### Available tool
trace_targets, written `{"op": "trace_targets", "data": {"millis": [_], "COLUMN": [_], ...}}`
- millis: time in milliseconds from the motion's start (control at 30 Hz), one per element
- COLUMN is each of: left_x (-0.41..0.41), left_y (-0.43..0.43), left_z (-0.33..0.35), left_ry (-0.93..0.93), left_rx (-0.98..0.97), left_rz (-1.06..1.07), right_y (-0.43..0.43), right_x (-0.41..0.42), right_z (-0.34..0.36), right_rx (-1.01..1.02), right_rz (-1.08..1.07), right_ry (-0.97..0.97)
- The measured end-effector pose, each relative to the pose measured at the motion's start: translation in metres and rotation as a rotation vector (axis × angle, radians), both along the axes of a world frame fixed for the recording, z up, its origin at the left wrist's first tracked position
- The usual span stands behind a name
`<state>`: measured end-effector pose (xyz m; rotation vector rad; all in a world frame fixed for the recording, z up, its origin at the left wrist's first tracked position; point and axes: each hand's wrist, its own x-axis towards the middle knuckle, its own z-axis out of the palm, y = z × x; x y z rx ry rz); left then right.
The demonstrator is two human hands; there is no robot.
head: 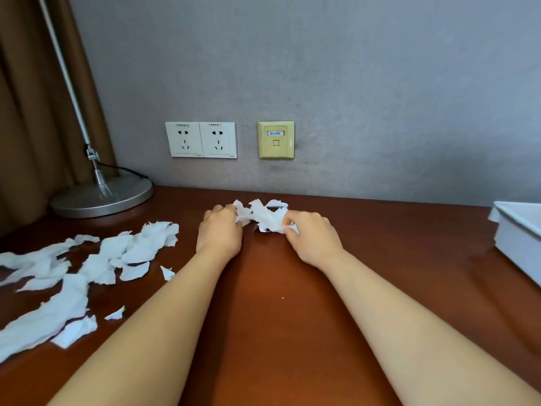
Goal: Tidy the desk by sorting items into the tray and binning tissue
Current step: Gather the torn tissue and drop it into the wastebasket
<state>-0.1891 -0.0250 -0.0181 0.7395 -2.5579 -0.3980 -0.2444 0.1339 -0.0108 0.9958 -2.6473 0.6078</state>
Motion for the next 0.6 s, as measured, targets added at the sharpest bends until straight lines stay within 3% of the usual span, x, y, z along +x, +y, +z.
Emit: {"op": "trace_targets", "data": {"millis": [400, 600], "left_x": [0.065, 0.094], "left_y": [0.030, 0.048], "left_z": [0.004, 0.006], "left_ry": [0.179, 0.288], "left_rx": [0.085, 0.147], "left_rz": [-0.186, -0.183], "right_y": [0.049, 0.075], "right_x": [0.045, 0.065], "right_z": [0.000, 0.007], "right_rx": [-0.316, -0.568], "right_rz": [-0.039, -0.196], "right_ry": [-0.189, -0.150]}}
